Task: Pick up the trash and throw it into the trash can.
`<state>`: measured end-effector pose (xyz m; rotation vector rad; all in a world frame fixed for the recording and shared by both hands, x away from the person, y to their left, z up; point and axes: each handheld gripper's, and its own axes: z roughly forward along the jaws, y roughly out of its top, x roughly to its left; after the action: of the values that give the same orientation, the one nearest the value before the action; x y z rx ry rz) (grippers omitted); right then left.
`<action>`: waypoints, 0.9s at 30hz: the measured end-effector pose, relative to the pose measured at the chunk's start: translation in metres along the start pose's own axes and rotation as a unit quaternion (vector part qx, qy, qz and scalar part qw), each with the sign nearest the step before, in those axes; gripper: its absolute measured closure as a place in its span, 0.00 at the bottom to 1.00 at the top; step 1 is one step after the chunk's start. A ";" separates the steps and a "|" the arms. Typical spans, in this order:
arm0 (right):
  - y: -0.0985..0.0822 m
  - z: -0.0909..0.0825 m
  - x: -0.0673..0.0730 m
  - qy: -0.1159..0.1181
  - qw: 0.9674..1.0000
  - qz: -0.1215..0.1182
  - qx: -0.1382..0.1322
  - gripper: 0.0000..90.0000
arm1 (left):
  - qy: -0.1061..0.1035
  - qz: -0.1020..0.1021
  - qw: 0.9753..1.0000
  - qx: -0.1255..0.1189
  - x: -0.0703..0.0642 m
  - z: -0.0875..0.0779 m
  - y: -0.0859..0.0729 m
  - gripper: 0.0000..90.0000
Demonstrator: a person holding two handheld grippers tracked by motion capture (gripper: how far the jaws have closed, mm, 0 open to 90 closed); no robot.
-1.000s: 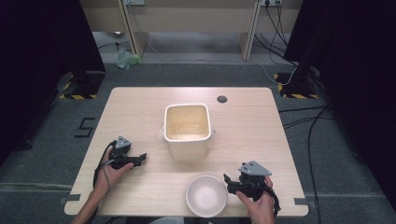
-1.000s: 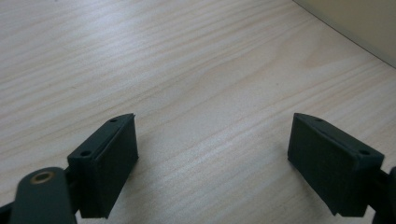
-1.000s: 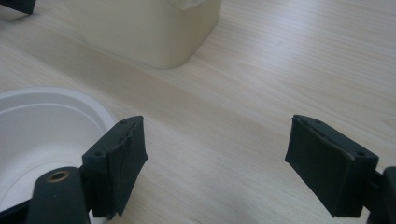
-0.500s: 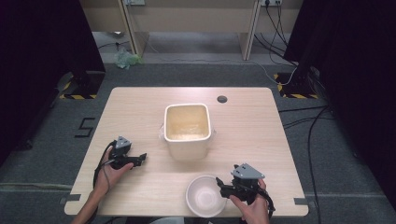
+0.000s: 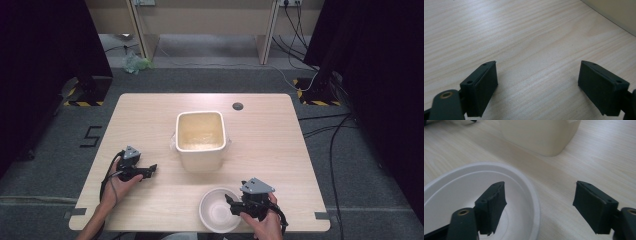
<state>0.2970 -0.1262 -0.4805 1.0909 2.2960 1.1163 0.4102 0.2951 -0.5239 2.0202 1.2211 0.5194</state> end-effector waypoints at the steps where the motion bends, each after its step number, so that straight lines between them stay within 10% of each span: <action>1: -0.001 0.003 0.000 0.004 1.000 0.002 0.005 0.34 | 0.000 0.000 1.000 0.000 0.000 0.000 0.000 0.17; 19: -0.015 0.022 -0.001 0.061 0.997 0.014 0.037 0.65 | 0.000 0.000 1.000 0.000 0.000 0.000 0.000 0.17; 27: -0.010 0.014 0.001 0.067 0.998 0.011 0.005 0.86 | 0.000 0.000 1.000 0.000 0.000 0.000 0.000 0.17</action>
<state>0.3000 -0.1220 -0.4967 1.0787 2.3980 1.2222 0.4102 0.2950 -0.5239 2.0202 1.2209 0.5194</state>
